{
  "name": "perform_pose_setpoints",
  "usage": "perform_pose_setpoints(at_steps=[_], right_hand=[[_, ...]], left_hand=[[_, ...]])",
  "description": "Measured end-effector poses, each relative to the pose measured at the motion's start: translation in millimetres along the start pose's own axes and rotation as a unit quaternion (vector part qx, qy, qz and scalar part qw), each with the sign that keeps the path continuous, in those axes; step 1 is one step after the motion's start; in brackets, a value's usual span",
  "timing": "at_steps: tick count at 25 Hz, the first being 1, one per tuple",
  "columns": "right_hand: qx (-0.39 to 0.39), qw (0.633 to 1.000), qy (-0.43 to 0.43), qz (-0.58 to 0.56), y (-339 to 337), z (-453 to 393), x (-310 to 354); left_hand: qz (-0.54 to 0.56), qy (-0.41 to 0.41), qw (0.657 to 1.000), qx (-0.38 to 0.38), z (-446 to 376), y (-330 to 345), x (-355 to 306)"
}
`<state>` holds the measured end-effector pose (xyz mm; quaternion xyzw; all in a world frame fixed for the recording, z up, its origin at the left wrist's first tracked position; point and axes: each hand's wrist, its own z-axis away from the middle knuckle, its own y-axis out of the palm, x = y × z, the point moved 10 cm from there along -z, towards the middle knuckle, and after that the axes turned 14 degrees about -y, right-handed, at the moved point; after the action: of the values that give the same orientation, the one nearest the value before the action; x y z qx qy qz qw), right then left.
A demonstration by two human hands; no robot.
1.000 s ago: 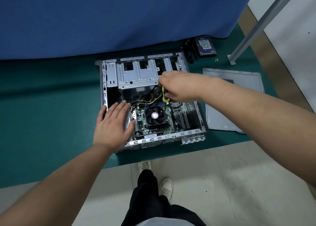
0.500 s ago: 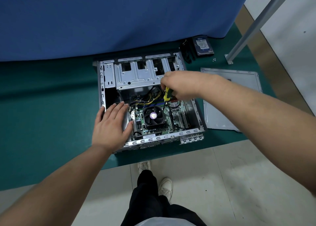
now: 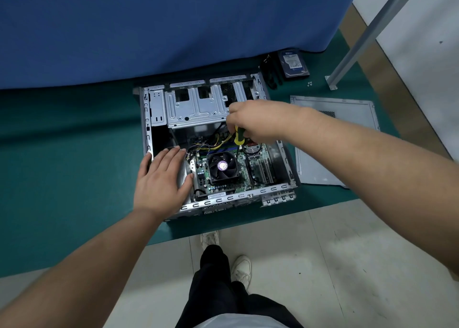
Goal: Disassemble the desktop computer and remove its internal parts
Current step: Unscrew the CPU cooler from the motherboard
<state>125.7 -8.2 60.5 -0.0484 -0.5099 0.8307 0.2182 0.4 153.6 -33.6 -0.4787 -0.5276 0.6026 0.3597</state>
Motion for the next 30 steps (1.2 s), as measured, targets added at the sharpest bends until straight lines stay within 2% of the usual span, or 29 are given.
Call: perform_pose_setpoints(at_steps=[2, 5, 6, 7, 11, 13, 15, 17, 18, 20, 22, 24, 27, 30], right_hand=[[-0.019, 0.999, 0.028, -0.043, -3.6, 2.0, -0.3], [-0.057, 0.983, 0.175, 0.001, -1.6, 7.3, -18.7], [-0.063, 0.979, 0.194, 0.022, -4.1, 8.5, -19.5], [-0.067, 0.98, 0.181, 0.04, -3.7, 5.9, -16.2], [-0.026, 0.999, 0.009, 0.026, 2.8, -3.3, 7.6], [-0.034, 0.999, -0.007, -0.022, 0.8, 1.6, 8.1], [-0.077, 0.993, 0.066, -0.062, -2.3, 5.0, -1.5], [-0.09, 0.978, 0.189, -0.016, -2.2, 11.4, -16.1], [-0.091, 0.97, 0.224, 0.02, -2.9, 13.3, -21.2], [-0.079, 0.983, 0.164, 0.038, -1.5, 3.7, -14.4], [-0.041, 0.997, 0.069, -0.019, 2.6, 0.7, -7.1], [-0.024, 0.998, 0.026, -0.055, 5.6, 4.5, -4.6], [-0.109, 0.985, 0.034, -0.127, 5.9, 9.4, -7.4], [-0.265, 0.942, 0.076, -0.191, 10.1, 22.9, -16.4]], left_hand=[[-0.001, 0.0, 1.0, -0.001, 0.5, -1.0, -0.6], [-0.005, 0.0, 1.0, 0.003, 0.7, -1.3, -0.2], [-0.006, 0.0, 1.0, 0.004, 0.7, -1.3, -0.2], [-0.008, -0.001, 1.0, 0.005, 0.5, -1.2, -0.2], [-0.01, -0.002, 1.0, 0.009, 0.2, -1.3, -0.7], [-0.01, -0.001, 1.0, 0.009, 0.3, -1.2, -0.8], [-0.009, 0.0, 1.0, 0.007, 0.1, -1.6, -0.7], [-0.008, 0.0, 1.0, 0.006, -0.3, -1.7, -0.7], [-0.005, 0.001, 1.0, 0.006, -0.2, -1.6, -1.4], [-0.003, 0.002, 1.0, 0.006, 0.0, -1.7, -2.1], [-0.004, 0.001, 1.0, 0.006, -0.1, -1.6, -1.9], [-0.007, 0.0, 1.0, 0.008, 0.2, -1.6, -2.2], [-0.007, -0.001, 1.0, 0.009, 0.4, -2.0, -2.2], [-0.006, 0.0, 1.0, 0.007, 1.0, -2.5, -2.5]])
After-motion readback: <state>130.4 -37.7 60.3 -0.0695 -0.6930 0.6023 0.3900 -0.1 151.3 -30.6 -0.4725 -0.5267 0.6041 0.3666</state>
